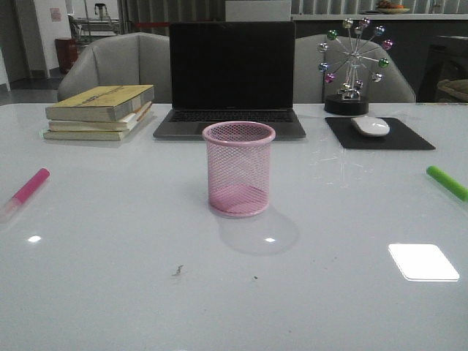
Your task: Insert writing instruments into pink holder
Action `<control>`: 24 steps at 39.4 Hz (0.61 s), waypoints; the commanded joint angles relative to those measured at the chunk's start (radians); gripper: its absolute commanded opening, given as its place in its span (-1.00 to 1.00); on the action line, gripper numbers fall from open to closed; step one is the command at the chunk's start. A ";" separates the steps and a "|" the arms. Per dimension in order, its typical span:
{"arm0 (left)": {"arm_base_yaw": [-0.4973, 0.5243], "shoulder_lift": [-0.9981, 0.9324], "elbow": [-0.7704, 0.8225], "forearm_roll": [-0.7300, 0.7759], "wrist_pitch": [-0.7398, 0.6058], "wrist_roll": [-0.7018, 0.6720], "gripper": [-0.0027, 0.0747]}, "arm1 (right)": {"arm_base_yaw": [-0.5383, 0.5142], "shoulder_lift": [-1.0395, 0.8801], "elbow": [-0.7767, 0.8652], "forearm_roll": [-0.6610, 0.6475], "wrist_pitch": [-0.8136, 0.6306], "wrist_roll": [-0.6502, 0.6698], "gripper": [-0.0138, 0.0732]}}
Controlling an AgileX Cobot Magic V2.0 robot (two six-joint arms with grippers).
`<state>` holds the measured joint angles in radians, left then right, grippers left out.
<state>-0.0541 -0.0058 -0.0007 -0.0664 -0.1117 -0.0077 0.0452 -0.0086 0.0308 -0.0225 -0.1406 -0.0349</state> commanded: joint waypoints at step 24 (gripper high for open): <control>-0.007 0.131 -0.498 0.170 0.164 -0.005 -0.69 | -0.003 0.119 -0.486 -0.026 0.266 0.001 -0.57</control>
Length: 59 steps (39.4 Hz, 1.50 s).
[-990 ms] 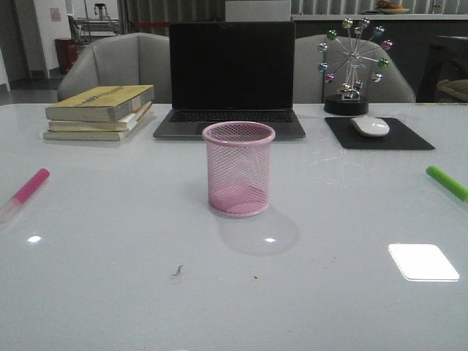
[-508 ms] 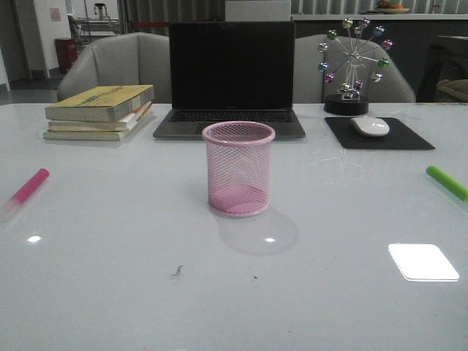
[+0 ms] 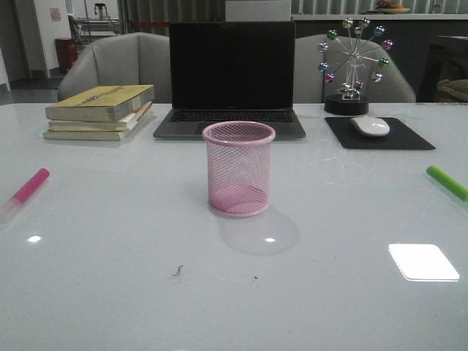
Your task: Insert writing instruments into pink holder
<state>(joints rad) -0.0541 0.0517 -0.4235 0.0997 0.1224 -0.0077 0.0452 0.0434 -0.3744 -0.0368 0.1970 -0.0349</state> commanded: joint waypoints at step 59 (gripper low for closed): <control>-0.007 0.878 -0.277 -0.063 -0.110 -0.005 0.16 | -0.003 0.842 -0.275 -0.013 -0.002 0.001 0.15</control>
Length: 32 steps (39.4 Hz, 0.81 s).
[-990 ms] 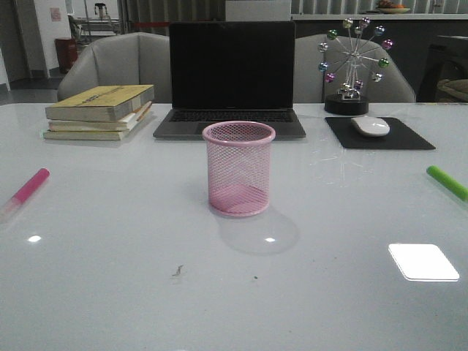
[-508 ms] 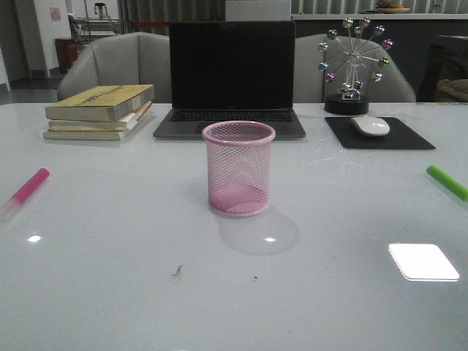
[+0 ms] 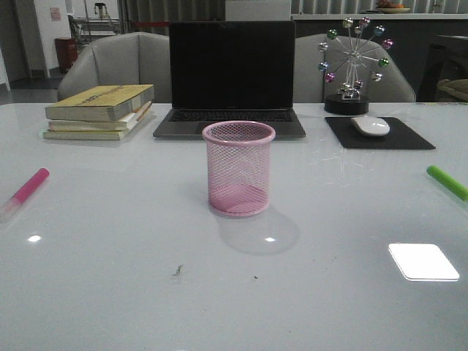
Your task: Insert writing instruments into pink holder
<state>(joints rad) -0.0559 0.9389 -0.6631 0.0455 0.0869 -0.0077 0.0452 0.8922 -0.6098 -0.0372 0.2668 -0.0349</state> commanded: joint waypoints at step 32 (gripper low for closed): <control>-0.005 -0.009 -0.037 -0.009 -0.074 -0.005 0.23 | -0.086 0.086 -0.145 0.062 0.070 0.081 0.15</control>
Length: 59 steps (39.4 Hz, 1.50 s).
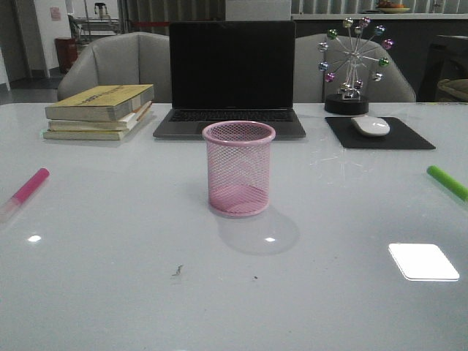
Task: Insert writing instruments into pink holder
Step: 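Lower the right gripper and grasp the lime-green marker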
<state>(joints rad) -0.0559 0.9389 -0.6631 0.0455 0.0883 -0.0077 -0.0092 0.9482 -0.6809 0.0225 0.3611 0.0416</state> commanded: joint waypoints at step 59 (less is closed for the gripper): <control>-0.005 -0.009 -0.037 -0.009 -0.076 -0.005 0.23 | -0.066 1.016 -0.833 -0.023 0.373 -0.025 0.15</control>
<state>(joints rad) -0.0559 0.9389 -0.6631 0.0455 0.0883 -0.0077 -0.0686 2.0024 -1.4791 0.0146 0.7493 0.0253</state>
